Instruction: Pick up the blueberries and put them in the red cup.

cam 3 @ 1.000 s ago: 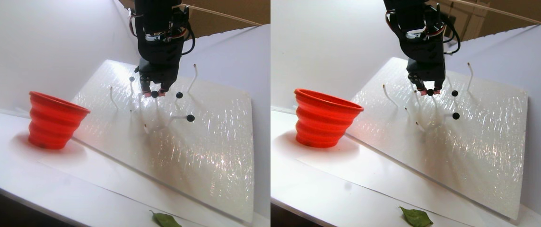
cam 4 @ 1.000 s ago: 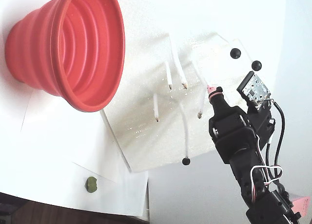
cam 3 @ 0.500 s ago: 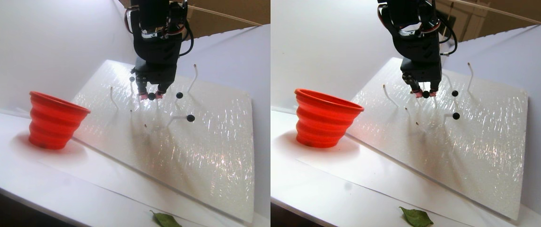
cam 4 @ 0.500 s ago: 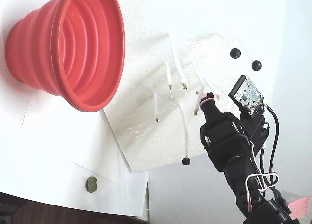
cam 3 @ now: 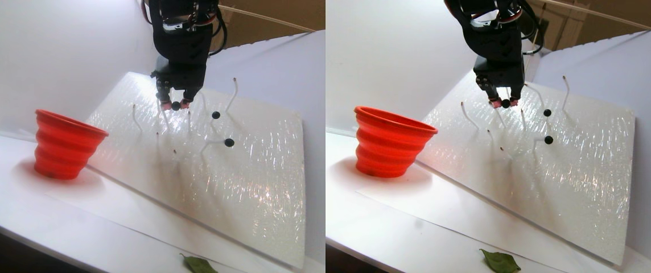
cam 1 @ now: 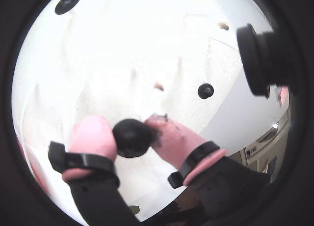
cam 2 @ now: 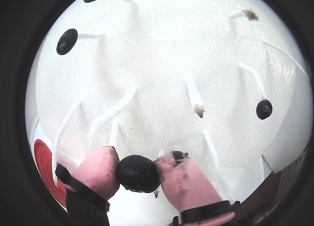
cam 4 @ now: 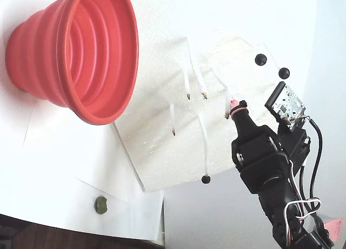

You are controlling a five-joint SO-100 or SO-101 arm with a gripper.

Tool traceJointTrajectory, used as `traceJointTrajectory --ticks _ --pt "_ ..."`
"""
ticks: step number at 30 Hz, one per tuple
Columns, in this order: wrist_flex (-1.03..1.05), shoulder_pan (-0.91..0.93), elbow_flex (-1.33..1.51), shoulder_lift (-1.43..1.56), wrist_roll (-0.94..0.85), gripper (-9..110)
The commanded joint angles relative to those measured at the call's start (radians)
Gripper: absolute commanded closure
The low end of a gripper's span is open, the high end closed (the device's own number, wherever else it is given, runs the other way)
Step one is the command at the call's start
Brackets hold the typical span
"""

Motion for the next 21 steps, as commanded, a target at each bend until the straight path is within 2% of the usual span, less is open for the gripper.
traceJointTrajectory --ticks 1,21 --pt "-0.008 0.003 -0.003 0.152 -0.012 88" --pt "0.115 -0.100 0.156 0.368 0.017 88"
